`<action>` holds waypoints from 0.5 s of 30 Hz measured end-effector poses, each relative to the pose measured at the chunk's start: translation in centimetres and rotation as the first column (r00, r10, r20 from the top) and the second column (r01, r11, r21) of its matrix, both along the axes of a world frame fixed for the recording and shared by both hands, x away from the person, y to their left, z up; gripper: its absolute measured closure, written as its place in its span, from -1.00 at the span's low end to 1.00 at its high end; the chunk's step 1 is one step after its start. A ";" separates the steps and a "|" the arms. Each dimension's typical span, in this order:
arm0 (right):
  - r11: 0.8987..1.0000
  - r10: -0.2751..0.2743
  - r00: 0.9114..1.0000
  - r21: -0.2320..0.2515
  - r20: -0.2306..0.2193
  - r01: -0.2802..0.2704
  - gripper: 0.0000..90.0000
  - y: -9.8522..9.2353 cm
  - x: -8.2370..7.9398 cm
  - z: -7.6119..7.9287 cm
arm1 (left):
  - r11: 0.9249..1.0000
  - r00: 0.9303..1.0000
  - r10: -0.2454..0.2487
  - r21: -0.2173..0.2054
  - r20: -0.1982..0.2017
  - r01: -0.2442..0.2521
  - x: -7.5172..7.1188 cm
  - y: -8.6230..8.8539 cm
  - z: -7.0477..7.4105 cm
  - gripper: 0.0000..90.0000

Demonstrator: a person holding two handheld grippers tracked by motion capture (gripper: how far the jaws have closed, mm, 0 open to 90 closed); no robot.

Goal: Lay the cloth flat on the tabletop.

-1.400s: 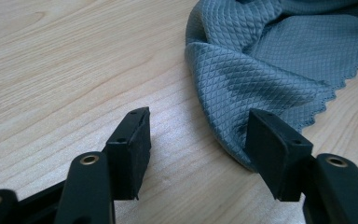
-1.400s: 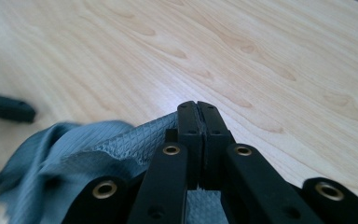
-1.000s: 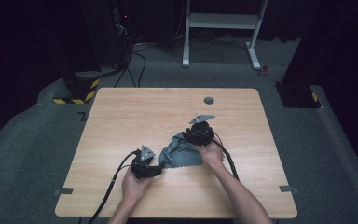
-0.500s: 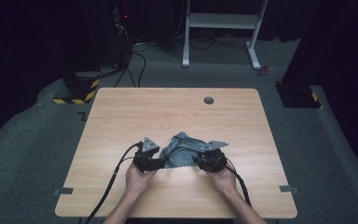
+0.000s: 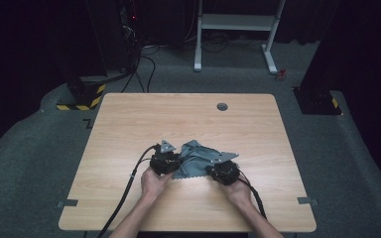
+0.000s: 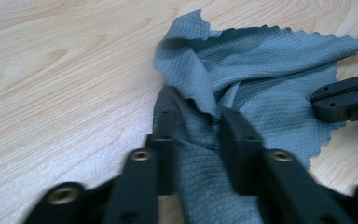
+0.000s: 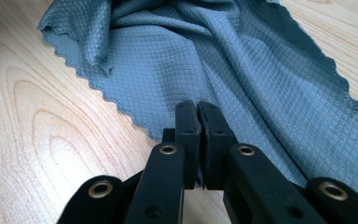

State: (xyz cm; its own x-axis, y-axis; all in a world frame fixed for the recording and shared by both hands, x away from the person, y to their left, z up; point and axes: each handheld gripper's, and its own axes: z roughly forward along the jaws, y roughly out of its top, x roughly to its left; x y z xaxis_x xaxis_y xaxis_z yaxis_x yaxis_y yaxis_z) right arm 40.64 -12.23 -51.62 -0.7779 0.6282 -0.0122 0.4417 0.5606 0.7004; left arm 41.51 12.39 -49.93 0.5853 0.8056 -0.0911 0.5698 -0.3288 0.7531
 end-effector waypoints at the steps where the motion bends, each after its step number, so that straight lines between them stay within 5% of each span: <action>1: 1.000 0.001 1.000 0.004 -0.002 -0.001 0.95 0.0 0.0 0.0 | 1.000 1.000 -0.003 0.003 0.000 0.003 0.1 0.1 0.0 0.71; 4: 1.000 0.010 1.000 0.008 -0.004 -0.010 0.95 -0.2 -0.1 0.2 | 1.000 1.000 0.001 -0.001 -0.010 -0.001 0.4 0.5 0.1 0.93; 15: 0.999 0.043 0.999 0.032 -0.003 -0.043 0.95 -2.5 -2.0 1.6 | 0.998 0.996 0.054 -0.027 -0.065 -0.056 0.6 3.4 0.4 0.96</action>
